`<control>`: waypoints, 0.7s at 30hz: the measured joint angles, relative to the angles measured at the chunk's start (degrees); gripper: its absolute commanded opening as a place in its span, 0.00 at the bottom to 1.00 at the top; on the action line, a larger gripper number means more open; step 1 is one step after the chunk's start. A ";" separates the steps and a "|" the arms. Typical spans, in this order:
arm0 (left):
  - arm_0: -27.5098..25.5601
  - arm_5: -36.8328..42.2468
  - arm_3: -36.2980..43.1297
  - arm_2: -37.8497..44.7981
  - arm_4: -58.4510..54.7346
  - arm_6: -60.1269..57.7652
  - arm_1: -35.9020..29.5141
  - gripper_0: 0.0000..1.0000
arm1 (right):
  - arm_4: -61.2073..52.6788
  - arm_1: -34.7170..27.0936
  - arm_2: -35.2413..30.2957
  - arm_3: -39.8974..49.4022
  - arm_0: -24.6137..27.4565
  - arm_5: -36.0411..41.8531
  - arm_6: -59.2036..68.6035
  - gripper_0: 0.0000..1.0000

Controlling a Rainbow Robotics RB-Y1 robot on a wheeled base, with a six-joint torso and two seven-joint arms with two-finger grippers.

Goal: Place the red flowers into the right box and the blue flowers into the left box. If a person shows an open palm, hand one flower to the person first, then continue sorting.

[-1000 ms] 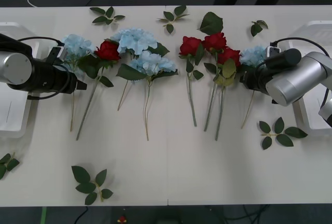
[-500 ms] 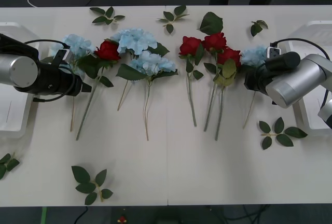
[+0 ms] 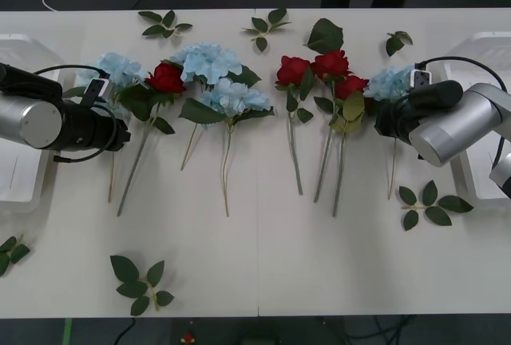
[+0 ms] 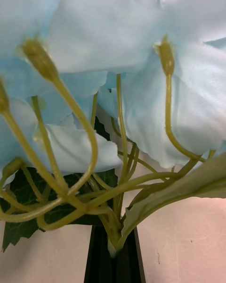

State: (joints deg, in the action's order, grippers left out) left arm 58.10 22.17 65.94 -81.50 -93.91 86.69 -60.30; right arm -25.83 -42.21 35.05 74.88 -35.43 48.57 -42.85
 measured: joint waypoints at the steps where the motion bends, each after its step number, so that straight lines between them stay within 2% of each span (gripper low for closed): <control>1: 0.00 0.00 -0.01 0.00 0.04 0.00 0.00 0.00 | 0.00 0.00 0.00 0.03 -0.01 -0.01 0.00 0.00; 7: 0.00 0.00 -0.02 0.00 0.25 0.00 0.02 0.00 | -2.53 -0.33 -0.51 1.81 0.00 0.00 0.00 0.00; 11: 0.00 0.00 -0.04 0.00 0.29 0.00 0.02 0.00 | -5.34 -1.35 -3.43 7.43 0.76 2.58 -0.01 0.00; 15: 0.29 -0.01 -0.65 0.00 0.37 0.00 0.03 0.00 | -10.41 -2.49 -11.26 17.00 3.88 9.96 -1.18 0.00; 21: 3.78 0.53 -3.76 0.03 0.54 0.00 -0.15 0.00 | -20.94 -2.67 -26.96 31.10 11.53 19.07 -15.62 0.00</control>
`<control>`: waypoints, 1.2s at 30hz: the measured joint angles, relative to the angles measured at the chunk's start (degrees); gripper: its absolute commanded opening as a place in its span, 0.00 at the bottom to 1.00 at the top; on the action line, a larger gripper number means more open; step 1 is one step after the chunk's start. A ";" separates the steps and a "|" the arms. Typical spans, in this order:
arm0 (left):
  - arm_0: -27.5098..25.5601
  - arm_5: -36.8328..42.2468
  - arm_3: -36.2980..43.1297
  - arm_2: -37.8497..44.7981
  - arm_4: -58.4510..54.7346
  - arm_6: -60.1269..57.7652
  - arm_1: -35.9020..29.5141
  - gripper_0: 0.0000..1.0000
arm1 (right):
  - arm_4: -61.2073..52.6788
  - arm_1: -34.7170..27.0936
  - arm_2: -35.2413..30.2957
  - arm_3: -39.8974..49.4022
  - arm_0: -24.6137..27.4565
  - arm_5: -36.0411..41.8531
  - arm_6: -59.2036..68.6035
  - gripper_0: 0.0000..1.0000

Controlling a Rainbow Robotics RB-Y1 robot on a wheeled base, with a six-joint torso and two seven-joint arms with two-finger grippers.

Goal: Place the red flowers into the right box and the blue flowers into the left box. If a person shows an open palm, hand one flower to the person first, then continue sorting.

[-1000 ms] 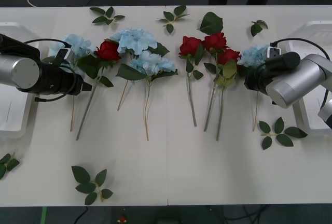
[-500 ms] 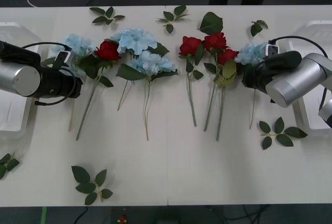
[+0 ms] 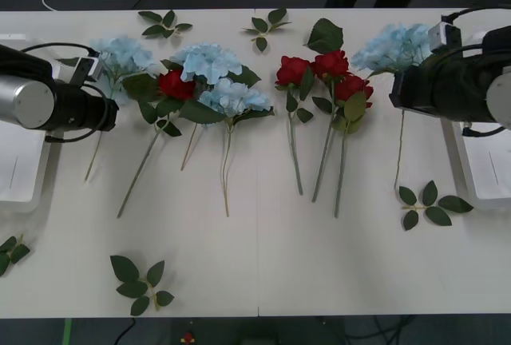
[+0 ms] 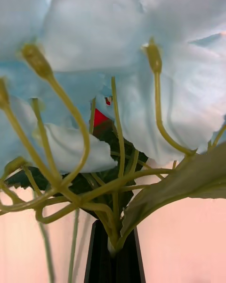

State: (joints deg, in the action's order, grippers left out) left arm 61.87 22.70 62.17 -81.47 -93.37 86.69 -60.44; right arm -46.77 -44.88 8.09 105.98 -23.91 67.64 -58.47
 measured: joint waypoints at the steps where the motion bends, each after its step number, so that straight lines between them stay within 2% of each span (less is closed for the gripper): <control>1: 0.99 1.08 -0.51 0.10 0.00 0.00 -0.11 0.00 | -2.04 -0.01 -2.14 2.05 1.28 0.93 -1.54 0.00; 7: 6.65 15.41 -5.18 6.54 0.20 0.00 -0.47 0.00 | -11.73 -0.20 -10.68 12.63 8.59 2.10 -10.81 0.00; 11: 8.94 26.31 -10.64 16.84 0.56 0.12 -0.56 0.00 | -17.50 -0.21 -13.45 18.90 12.52 -0.69 -23.71 0.00; 14: 9.52 35.74 -15.18 27.83 0.92 1.47 -0.57 0.00 | -21.25 -0.21 -13.76 22.08 14.61 -5.50 -25.78 0.00; 20: 9.51 52.57 -20.70 47.99 7.71 14.79 -0.60 0.00 | -33.07 -0.20 -13.76 23.76 15.45 -9.79 -38.63 0.00; 26: 9.43 61.74 -24.52 54.82 11.78 22.61 -2.25 0.00 | -44.02 -0.05 -13.73 23.75 15.38 -9.96 -44.68 0.00; 28: 8.68 62.99 -24.86 56.78 12.74 23.30 -3.35 0.00 | -46.77 0.21 -13.48 23.60 15.06 -9.96 -46.55 0.00; 31: 4.88 64.23 -24.85 63.27 13.42 26.27 -4.64 0.00 | -50.93 1.02 -11.97 22.07 13.42 -9.96 -52.58 0.00; 36: -6.64 64.46 -24.72 81.32 13.74 43.62 -5.11 0.00 | -54.99 3.18 -6.79 16.34 8.17 -9.97 -57.10 0.00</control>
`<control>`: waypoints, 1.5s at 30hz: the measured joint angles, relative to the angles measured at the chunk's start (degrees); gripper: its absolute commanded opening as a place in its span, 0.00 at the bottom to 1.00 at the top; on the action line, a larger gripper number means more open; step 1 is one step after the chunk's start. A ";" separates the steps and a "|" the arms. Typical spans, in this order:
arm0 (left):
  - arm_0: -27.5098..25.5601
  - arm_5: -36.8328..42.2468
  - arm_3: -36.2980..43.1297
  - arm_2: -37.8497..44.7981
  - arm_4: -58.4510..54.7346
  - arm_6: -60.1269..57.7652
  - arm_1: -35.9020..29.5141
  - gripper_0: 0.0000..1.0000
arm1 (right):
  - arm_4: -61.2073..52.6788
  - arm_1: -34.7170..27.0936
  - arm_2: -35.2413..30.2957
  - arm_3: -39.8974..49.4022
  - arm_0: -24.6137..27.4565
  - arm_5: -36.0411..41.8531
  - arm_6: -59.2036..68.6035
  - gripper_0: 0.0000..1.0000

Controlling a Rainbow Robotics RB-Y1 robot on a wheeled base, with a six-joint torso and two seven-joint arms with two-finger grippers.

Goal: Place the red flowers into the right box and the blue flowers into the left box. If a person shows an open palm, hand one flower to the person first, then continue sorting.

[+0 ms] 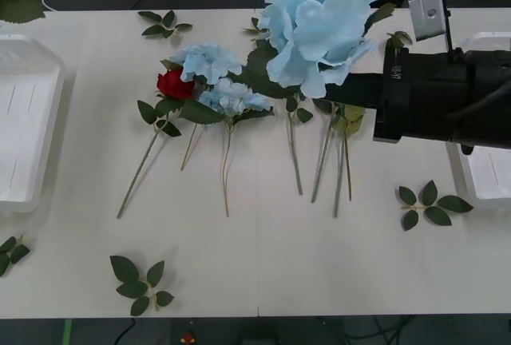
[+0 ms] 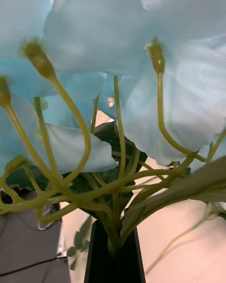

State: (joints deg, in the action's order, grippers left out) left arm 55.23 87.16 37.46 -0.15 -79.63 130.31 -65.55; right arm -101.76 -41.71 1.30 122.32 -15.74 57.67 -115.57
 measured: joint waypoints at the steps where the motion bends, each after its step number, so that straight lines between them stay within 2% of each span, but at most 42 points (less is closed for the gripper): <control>1: -2.31 -0.01 0.12 3.18 0.04 3.25 0.00 0.00 | -0.26 0.46 1.07 -1.08 -1.09 0.00 -0.04 0.00; 5: -11.95 -1.99 2.96 11.25 0.09 5.97 -0.07 0.00 | -0.51 2.57 4.46 -5.31 -4.83 0.00 -4.46 0.00; 10: -25.85 -10.70 12.51 16.63 0.10 6.03 0.17 0.00 | -0.57 4.78 6.89 -10.16 -8.03 0.00 -9.92 0.00; 15: -33.02 -14.10 15.70 21.73 0.12 6.18 2.74 0.00 | -0.58 5.88 7.63 -12.47 -9.54 -0.16 -12.83 0.00; 19: -34.92 -18.69 15.92 23.45 0.15 9.01 6.21 0.00 | -0.37 5.90 7.71 -12.69 -9.72 -5.07 -16.78 0.00; 24: -36.43 -26.13 16.00 23.34 0.16 19.78 10.46 0.00 | 5.27 5.90 7.71 -12.70 -10.48 -13.11 -17.22 0.00; 30: -37.39 -34.36 16.04 20.98 0.17 20.48 13.65 0.00 | 13.12 5.91 7.72 -13.03 -11.76 -25.82 -17.22 0.00; 37: -38.25 -37.28 16.08 20.64 0.22 20.48 15.61 0.00 | 18.60 5.91 7.72 -18.82 -14.56 -34.35 -17.21 0.00; 45: -38.34 -37.33 16.14 20.64 0.23 20.48 15.68 0.00 | 25.37 7.79 7.72 -29.04 -19.46 -40.27 -17.21 0.00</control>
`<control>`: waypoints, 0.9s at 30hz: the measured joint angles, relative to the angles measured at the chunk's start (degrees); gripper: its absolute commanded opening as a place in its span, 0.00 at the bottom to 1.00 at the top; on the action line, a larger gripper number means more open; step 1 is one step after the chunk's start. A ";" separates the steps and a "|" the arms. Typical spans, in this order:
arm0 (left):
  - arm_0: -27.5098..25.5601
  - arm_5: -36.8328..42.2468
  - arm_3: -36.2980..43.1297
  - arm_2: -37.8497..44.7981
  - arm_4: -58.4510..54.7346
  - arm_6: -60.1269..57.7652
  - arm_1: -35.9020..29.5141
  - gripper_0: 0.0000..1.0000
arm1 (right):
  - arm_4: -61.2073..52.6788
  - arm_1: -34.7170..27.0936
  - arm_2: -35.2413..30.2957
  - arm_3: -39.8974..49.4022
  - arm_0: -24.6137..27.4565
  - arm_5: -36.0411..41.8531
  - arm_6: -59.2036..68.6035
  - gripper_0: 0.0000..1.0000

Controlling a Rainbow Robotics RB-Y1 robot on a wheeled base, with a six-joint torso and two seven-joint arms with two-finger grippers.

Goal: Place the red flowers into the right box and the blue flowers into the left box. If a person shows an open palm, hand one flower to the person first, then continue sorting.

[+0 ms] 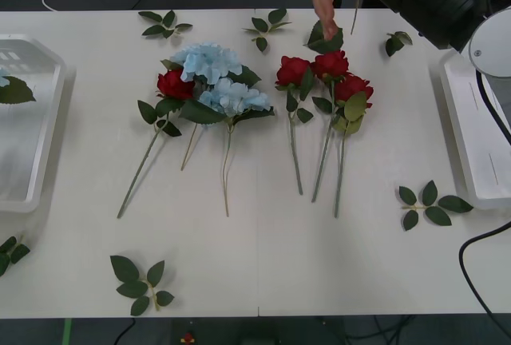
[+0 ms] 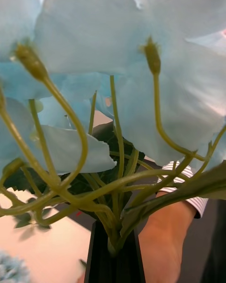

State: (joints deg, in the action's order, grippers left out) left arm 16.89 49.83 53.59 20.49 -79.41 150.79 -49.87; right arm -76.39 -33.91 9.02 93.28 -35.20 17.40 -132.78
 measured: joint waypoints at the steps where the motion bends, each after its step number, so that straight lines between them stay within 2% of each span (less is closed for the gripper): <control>1: 0.00 0.00 0.01 0.00 0.00 0.00 0.00 0.00 | 0.98 0.54 0.00 -1.39 -0.70 -0.78 0.00 0.00; 7: -0.03 -0.02 0.08 0.00 0.00 0.00 0.01 0.00 | 5.16 2.68 0.00 -7.23 -3.39 -3.82 0.00 0.00; 15: -0.06 -0.02 0.09 0.00 0.00 0.00 0.02 0.00 | 5.68 2.92 0.00 -8.43 -3.65 -4.90 0.00 0.00; 16: -0.06 -0.02 0.09 0.00 0.00 0.00 0.02 0.00 | 5.68 2.92 0.00 -8.43 -3.65 -4.91 0.00 0.20; 17: -0.06 -0.02 0.09 0.00 0.00 0.00 0.02 0.00 | 5.68 2.92 0.00 -8.43 -3.65 -4.93 0.00 0.49; 18: -0.06 -0.02 0.09 0.00 0.00 0.00 0.02 0.00 | 5.68 2.92 0.00 -8.43 -3.65 -4.97 0.00 0.99; 27: -0.10 -0.03 0.09 0.00 0.00 0.00 0.02 0.00 | 4.96 2.92 0.00 -8.46 -3.65 -5.05 0.02 1.00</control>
State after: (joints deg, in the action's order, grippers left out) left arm 16.78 49.80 53.68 20.49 -79.41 150.79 -49.85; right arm -71.43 -31.00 9.02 84.82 -38.85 12.35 -132.76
